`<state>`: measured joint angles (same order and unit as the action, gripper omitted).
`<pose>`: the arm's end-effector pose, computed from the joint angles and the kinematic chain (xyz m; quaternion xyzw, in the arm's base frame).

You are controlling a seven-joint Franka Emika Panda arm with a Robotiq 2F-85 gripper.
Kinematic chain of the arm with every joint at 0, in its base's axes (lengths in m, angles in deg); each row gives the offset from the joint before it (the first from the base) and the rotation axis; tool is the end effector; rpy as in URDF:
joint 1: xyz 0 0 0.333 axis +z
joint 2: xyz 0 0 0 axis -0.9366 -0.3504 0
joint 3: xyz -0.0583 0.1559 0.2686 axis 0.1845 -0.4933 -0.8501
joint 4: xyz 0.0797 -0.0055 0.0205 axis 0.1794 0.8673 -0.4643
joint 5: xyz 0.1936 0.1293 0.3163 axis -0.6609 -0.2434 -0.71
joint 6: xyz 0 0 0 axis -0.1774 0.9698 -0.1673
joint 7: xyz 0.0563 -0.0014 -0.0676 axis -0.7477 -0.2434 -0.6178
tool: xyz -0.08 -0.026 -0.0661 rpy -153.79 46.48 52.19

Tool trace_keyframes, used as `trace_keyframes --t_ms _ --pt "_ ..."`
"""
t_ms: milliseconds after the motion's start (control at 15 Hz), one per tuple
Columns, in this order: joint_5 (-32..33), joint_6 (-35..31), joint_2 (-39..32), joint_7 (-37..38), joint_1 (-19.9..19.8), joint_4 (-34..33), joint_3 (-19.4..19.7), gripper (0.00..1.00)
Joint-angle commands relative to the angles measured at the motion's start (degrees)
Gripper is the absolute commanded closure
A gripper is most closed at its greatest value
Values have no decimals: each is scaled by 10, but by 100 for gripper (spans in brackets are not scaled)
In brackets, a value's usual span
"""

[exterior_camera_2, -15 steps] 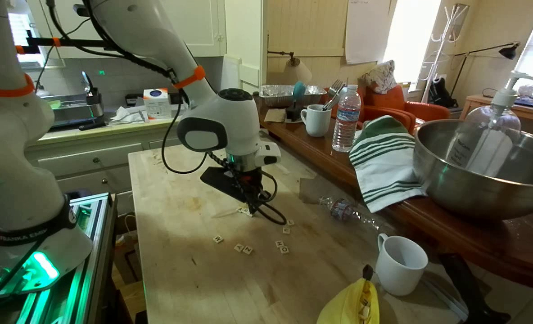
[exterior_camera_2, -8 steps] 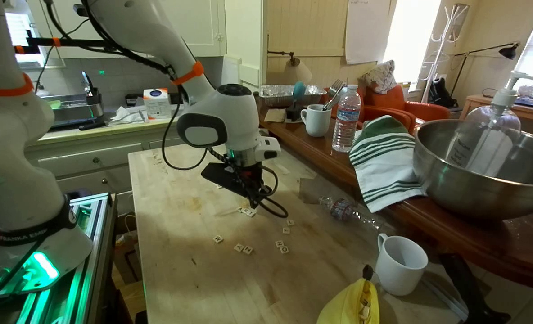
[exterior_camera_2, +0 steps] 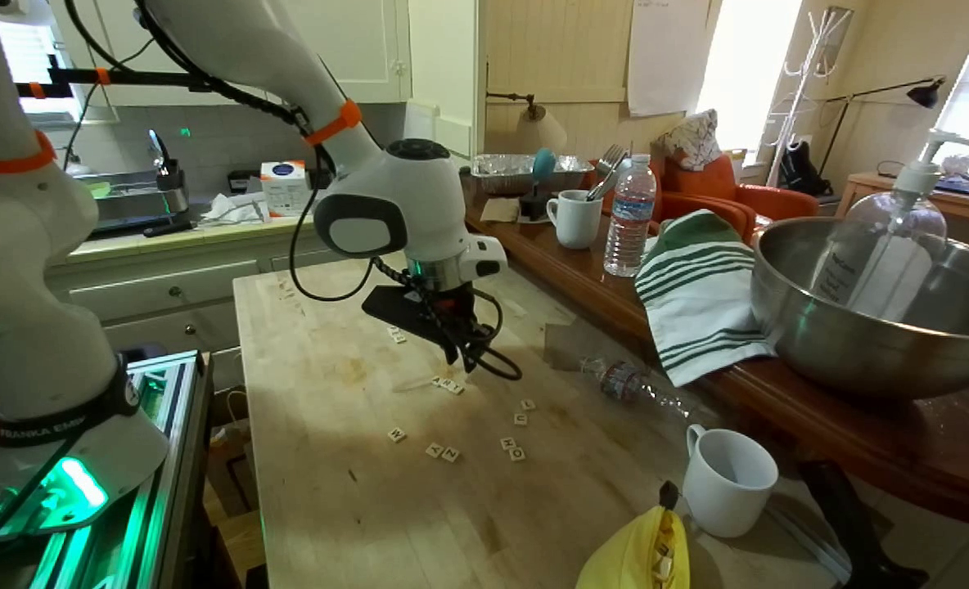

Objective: Move three letter blocks to the far left, then move three more to the left.

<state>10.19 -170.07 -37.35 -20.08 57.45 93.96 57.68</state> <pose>0.4601 -0.0789 0.2462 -0.9579 -0.2664 -0.1068 0.0057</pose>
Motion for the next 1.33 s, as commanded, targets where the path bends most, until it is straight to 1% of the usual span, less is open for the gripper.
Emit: trace_keyframes --t_ms 0,67,267,333,667,1000,1267 --pt "5 23 37 16 18 24 18 31" --pt "22 19 41 36 23 29 25 23" --pt "44 29 55 64 32 38 38 2" --pt "52 35 61 74 35 42 42 0" --pt "82 76 88 106 48 49 56 0" --pt "96 112 116 128 61 52 66 0" --pt "103 124 133 140 70 55 72 0"
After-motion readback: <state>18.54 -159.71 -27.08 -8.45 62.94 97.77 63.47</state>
